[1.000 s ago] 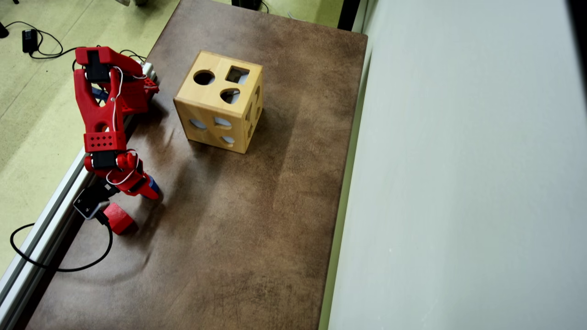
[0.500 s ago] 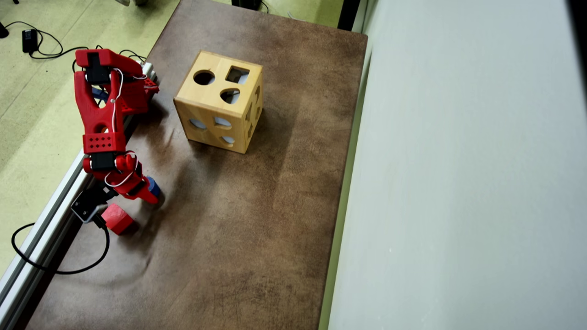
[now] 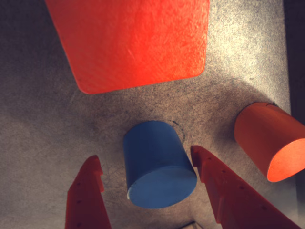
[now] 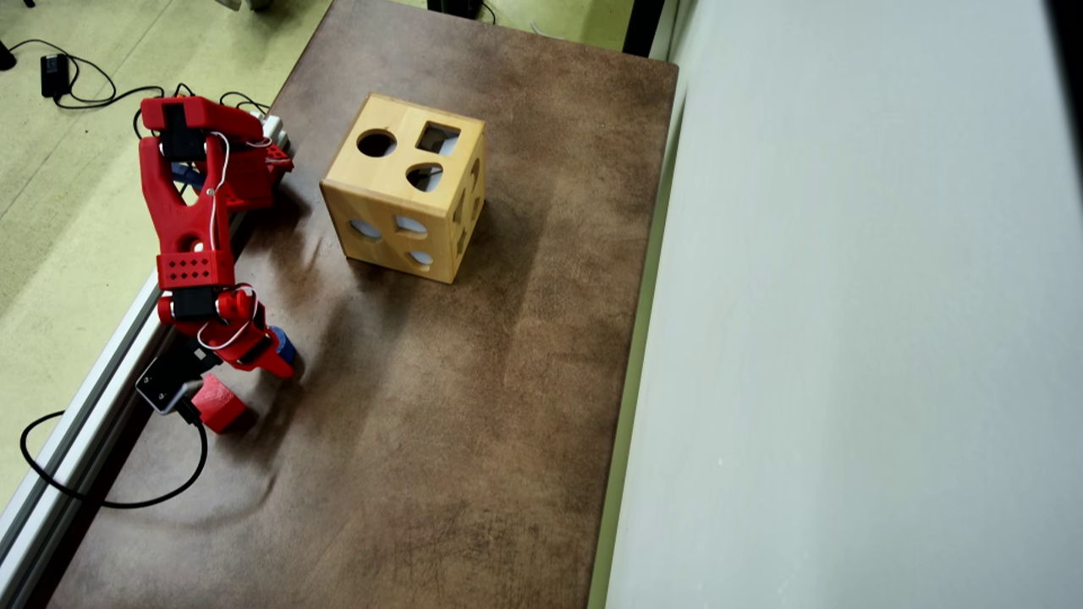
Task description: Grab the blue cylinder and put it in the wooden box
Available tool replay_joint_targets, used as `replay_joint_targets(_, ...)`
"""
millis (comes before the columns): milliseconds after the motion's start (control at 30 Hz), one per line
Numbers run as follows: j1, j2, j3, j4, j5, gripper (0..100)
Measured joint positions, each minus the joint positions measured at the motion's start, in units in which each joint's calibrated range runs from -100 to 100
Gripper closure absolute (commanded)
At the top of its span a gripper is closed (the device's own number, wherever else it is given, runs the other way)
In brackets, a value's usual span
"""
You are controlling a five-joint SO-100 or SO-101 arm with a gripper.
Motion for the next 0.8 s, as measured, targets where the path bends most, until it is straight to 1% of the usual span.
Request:
replay_joint_targets(133,0.0,0.0,0.0,0.0,0.0,71)
replay_joint_targets(233,0.0,0.0,0.0,0.0,0.2,76)
replay_joint_targets(300,0.0,0.0,0.0,0.0,0.2,77)
replay_joint_targets(800,0.0,0.0,0.0,0.0,0.2,77)
